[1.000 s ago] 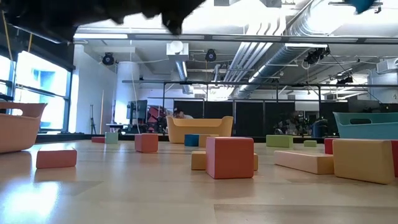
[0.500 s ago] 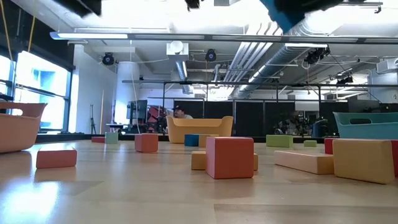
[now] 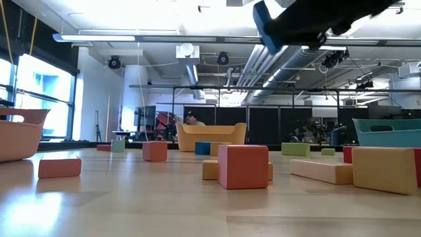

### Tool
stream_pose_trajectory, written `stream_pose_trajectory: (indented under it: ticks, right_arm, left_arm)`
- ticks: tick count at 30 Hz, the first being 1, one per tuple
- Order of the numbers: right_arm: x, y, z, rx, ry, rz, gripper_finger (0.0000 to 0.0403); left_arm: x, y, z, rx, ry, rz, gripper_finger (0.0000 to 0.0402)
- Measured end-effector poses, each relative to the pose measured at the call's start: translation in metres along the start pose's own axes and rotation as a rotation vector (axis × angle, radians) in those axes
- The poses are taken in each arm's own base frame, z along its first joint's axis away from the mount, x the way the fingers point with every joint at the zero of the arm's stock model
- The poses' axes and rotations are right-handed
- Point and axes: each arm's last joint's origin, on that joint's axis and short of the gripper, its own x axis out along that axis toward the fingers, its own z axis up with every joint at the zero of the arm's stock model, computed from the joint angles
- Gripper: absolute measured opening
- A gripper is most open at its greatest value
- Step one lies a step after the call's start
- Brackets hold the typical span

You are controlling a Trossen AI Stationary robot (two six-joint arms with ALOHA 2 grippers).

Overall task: Sort blocks by size
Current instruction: Put the thin blue rectangular block into the yellow bin

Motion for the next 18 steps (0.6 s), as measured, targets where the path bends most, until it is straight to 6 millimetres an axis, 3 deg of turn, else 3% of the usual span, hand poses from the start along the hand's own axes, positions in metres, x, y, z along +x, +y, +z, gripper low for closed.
stream_pose_trajectory:
  ticks: [5,8,18]
  right_arm:
    - [0.009,-0.024,-0.007,0.092,-0.202,0.162,0.0125]
    - [0.011,-0.033,-0.013,0.105,-0.201,0.148,0.0125]
    - [0.012,-0.034,-0.009,0.110,-0.233,0.148,0.0125]
  left_arm:
    - [0.013,-0.006,-0.010,-0.030,0.014,0.006,0.0234]
    - [0.026,-0.011,-0.012,-0.065,-0.053,0.030,0.0234]
    - [0.068,-0.019,-0.039,-0.241,-0.205,0.096,0.0234]
